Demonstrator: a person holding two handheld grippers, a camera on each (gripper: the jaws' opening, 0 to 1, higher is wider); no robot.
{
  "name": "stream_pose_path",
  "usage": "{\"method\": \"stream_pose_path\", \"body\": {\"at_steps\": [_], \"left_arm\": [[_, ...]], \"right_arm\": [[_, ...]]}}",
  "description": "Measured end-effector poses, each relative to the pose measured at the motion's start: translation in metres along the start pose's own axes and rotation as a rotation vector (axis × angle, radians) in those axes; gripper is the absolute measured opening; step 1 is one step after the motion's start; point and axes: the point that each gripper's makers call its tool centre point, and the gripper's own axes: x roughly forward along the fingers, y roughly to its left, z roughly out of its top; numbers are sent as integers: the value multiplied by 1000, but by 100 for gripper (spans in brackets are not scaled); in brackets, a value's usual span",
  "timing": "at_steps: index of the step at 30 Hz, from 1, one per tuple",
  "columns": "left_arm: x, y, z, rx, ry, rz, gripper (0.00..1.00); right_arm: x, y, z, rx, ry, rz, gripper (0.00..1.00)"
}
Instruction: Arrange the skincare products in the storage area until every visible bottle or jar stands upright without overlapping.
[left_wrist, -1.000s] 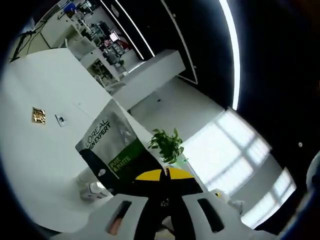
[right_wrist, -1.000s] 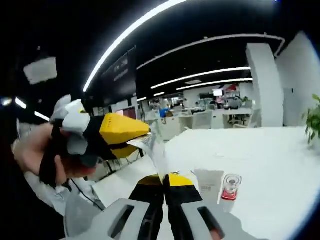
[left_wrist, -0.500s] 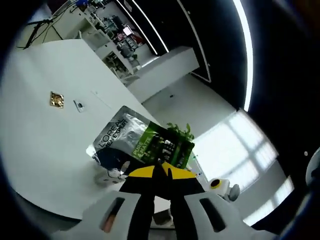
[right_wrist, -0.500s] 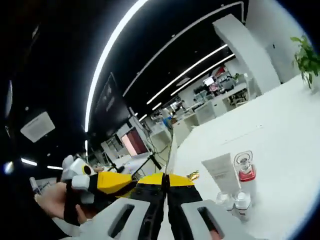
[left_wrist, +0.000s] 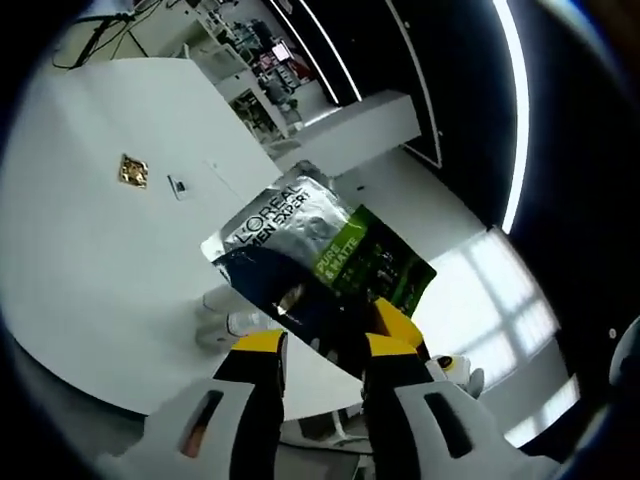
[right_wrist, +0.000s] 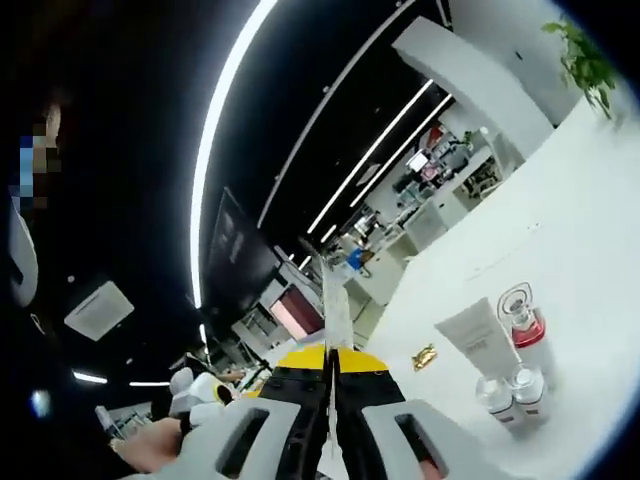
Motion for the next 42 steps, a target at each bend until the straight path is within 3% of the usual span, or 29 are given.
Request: {"method": "stream_pose_path", "body": {"at_steps": [2, 4, 9, 10, 12, 16, 21, 23, 26, 29, 30, 32, 34, 36, 39, 42], "left_arm": [[1, 4, -5, -11, 13, 24, 40], [2, 3, -7, -37, 9, 15, 43], [2, -15, 13, -97, -78, -95, 33], [0, -18, 22, -114, -122, -122, 31], [-3, -20, 30, -157, -153, -152, 27], [-10, -20, 41, -208, -229, -180, 12], [-16, -27, 46, -165, -256, -197, 0], [-15, -23, 45, -105, -226, -169, 0], [-17, -31, 49, -98, -212, -203, 0], [-21, -38, 55, -19, -183, -230, 0], [-22, -41, 56, 9, -174, -244, 0], [-26, -50, 58, 27, -149, -285, 0], [-31, -60, 59, 68, -106, -338, 0], [-36, -69, 60, 121, -68, -371, 0], [-43, -72, 62, 220, 0, -393, 0], [-47, -73, 58, 266, 61, -399, 0]], "right_arm": [[-1, 4, 2, 26, -12, 19, 0], [-1, 9, 1, 2, -7, 32, 0], [-1, 19, -8, 24, 14, 74, 0], [-1, 21, -11, 26, 24, 83, 0], [-4, 24, -10, 37, 5, 91, 0], [-5, 26, -11, 39, 18, 106, 0], [-6, 26, -23, 49, 59, 110, 0], [-6, 28, -24, 49, 59, 115, 0], [-5, 31, -24, 27, 57, 131, 0], [-4, 35, -26, 28, 61, 154, 0], [-5, 42, -28, 42, 71, 193, 4], [-5, 41, -28, 67, 66, 199, 14], [-9, 52, -27, 86, 73, 281, 17], [-13, 56, -22, 84, 59, 316, 21], [-17, 53, -16, 109, 53, 334, 29], [-20, 47, -9, 126, 39, 342, 34]]}}
